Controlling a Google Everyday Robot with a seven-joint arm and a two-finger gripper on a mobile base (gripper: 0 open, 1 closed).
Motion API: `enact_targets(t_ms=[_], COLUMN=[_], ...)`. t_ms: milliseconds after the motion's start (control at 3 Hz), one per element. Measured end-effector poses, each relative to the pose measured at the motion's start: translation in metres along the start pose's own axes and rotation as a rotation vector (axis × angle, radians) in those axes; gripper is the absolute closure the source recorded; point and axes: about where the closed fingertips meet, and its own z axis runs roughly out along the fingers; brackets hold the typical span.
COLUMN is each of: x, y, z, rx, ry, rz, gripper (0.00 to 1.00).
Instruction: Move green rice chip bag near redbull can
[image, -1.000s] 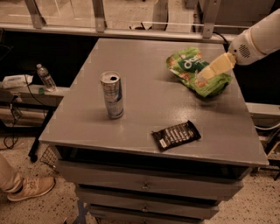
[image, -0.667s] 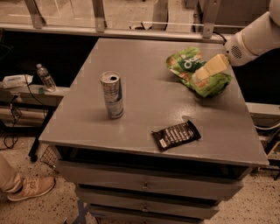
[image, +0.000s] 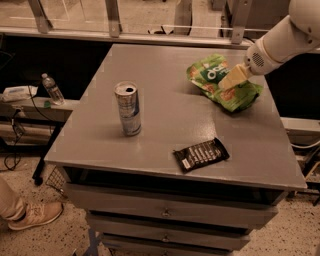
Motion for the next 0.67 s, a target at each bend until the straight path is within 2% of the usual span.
enact_targets(t_ms=[333, 667], x=[-0.006, -0.022], y=[0.005, 0.015], z=[0.005, -0.004], rx=[-0.017, -0.014], ry=[0.002, -0.031], rz=[-0.01, -0.062], gripper=[0.71, 0.96])
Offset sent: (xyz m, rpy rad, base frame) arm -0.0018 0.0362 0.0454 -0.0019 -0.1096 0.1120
